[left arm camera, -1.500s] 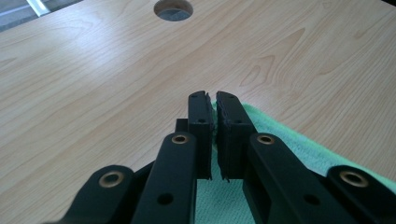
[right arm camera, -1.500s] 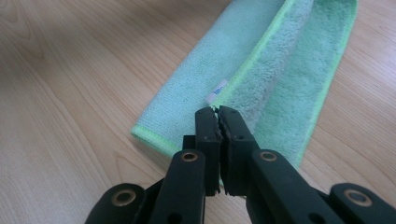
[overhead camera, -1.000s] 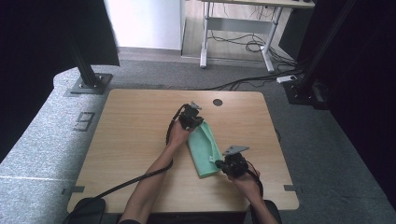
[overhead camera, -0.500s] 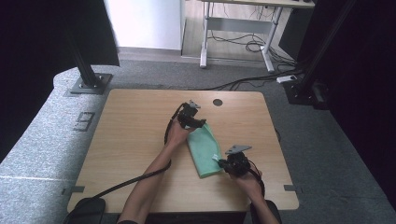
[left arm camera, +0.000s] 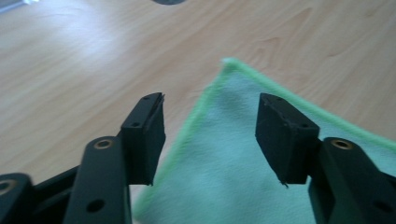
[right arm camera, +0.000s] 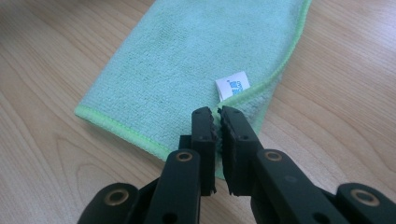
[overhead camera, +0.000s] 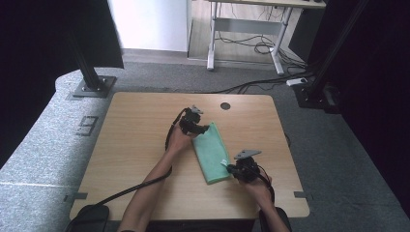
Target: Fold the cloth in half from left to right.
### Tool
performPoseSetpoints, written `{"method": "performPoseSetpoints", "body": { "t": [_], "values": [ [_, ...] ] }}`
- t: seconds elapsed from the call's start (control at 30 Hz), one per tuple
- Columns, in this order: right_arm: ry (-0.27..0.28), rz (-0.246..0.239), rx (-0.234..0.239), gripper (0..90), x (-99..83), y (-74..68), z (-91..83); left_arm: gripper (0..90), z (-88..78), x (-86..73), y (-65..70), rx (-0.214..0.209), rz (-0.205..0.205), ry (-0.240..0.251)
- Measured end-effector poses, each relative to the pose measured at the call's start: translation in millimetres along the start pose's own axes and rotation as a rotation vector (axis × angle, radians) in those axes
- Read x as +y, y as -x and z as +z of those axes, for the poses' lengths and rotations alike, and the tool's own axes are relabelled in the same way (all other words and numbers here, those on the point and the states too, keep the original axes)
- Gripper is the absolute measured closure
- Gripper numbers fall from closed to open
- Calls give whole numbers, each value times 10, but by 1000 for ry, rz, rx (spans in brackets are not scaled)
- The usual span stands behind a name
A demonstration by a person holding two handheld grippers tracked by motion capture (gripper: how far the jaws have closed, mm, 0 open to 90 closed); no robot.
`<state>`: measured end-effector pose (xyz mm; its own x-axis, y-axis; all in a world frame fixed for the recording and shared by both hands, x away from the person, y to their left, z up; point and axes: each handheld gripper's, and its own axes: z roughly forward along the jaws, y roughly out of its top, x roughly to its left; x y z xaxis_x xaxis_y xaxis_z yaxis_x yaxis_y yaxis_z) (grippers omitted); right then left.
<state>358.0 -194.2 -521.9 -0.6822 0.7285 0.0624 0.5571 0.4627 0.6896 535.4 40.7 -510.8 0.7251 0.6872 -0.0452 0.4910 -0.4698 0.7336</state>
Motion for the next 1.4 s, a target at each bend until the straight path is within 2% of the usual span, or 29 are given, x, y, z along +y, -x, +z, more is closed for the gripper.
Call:
{"method": "performPoseSetpoints", "body": {
  "t": [0.07,0.2,0.37,0.47,0.63,0.7,0.73,0.8,0.87,0.93,1.03,1.13,1.2,1.27,1.33,1.4],
  "values": [
    [-3,-2,1,827,-3,-1,3,481,44,14,81,-12,16,-6],
    [-8,2,7,828,-19,-11,8,533,116,-11,163,15,50,-50],
    [-23,-3,20,834,-26,-38,44,540,145,-167,106,63,63,-122],
    [-21,-10,35,835,-12,-79,61,535,74,-238,64,54,46,-128],
    [-17,-28,61,835,25,-176,93,523,-93,-325,-22,69,58,-173],
    [-12,-41,67,835,53,-219,100,515,-172,-326,-70,86,62,-160],
    [-11,-44,68,835,66,-230,101,515,-211,-313,-106,86,49,-141],
    [-4,-45,67,835,86,-237,100,520,-261,-270,-177,75,9,-101],
    [0,-45,65,835,96,-225,97,545,-265,-230,-220,61,-16,-77],
    [6,-39,61,834,96,-198,93,561,-225,-195,-252,29,-29,-61],
    [5,-25,54,833,86,-160,80,581,-112,-178,-257,23,-18,-84],
    [9,-16,49,833,76,-126,72,607,-5,-197,-263,28,-9,-131],
    [8,-11,48,832,69,-110,74,657,36,-219,-261,27,4,-150],
    [6,-11,47,833,63,-96,82,707,39,-234,-253,31,-3,-139],
    [3,-12,47,836,60,-90,86,795,30,-238,-257,38,-8,-137],
    [4,-12,47,841,63,-92,83,858,7,-237,-272,30,-10,-130]
  ]
}}
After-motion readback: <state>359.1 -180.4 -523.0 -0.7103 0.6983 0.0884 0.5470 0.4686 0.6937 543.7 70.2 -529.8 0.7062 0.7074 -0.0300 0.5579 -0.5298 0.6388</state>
